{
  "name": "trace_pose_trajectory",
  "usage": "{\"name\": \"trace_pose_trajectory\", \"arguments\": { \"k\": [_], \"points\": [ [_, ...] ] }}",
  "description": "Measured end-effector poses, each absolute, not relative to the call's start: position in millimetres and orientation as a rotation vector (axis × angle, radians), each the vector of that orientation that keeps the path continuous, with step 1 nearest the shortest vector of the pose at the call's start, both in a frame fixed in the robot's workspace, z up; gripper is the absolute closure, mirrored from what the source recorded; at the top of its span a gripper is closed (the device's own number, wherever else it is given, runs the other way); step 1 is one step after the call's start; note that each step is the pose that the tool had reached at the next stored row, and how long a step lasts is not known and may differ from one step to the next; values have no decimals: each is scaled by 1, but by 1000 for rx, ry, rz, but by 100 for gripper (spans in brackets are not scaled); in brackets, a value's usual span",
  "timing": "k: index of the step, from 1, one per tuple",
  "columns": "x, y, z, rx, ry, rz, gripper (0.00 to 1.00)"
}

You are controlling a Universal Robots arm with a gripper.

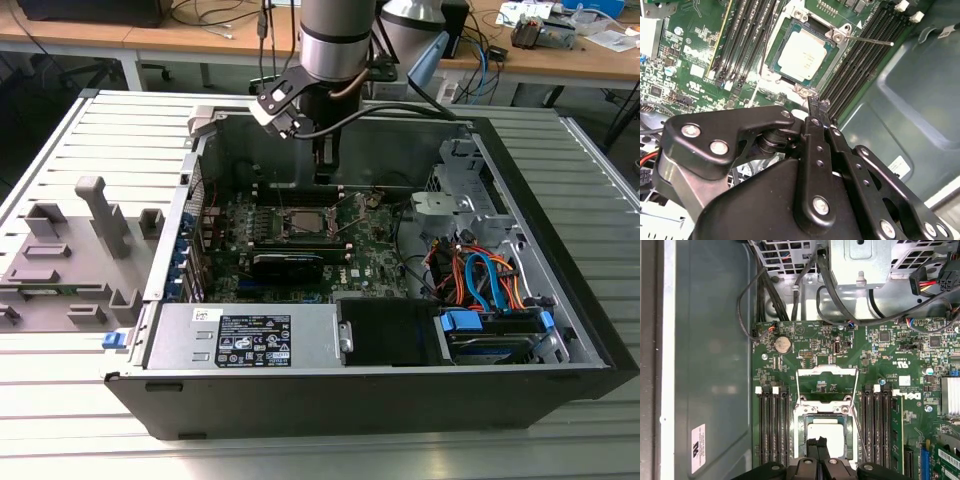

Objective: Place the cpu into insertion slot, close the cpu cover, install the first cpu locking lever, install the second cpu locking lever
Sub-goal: 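Close the cpu cover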

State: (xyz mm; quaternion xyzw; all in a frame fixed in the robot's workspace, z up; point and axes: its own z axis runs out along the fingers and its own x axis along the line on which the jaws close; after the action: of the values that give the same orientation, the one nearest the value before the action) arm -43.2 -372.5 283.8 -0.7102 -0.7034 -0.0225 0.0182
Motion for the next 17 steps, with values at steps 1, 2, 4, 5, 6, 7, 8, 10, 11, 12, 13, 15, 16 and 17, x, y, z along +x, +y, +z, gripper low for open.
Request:
{"name": "trace_pose_trajectory", "arguments": {
  "k": [1,2,4,5,6,7,8,10,11,12,13,15,16,17],
  "points": [
    [-43,-373,285,-2204,-2183,-72,89],
    [-43,-373,286,-2203,-2182,-75,89],
    [-43,-373,287,-2201,-2180,-80,89],
    [-43,-373,288,-2199,-2179,-82,89],
    [-43,-373,289,-2198,-2177,-84,89],
    [-43,-373,290,-2197,-2176,-86,89],
    [-43,-373,291,-2196,-2175,-88,89],
    [-43,-373,293,-2194,-2173,-93,89],
    [-43,-373,294,-2192,-2171,-96,89],
    [-43,-373,295,-2190,-2169,-101,89],
    [-43,-373,295,-2188,-2167,-104,89],
    [-42,-373,297,-2184,-2163,-112,89],
    [-42,-373,298,-2182,-2161,-116,89],
    [-42,-373,299,-2181,-2160,-119,89]
  ]
}}
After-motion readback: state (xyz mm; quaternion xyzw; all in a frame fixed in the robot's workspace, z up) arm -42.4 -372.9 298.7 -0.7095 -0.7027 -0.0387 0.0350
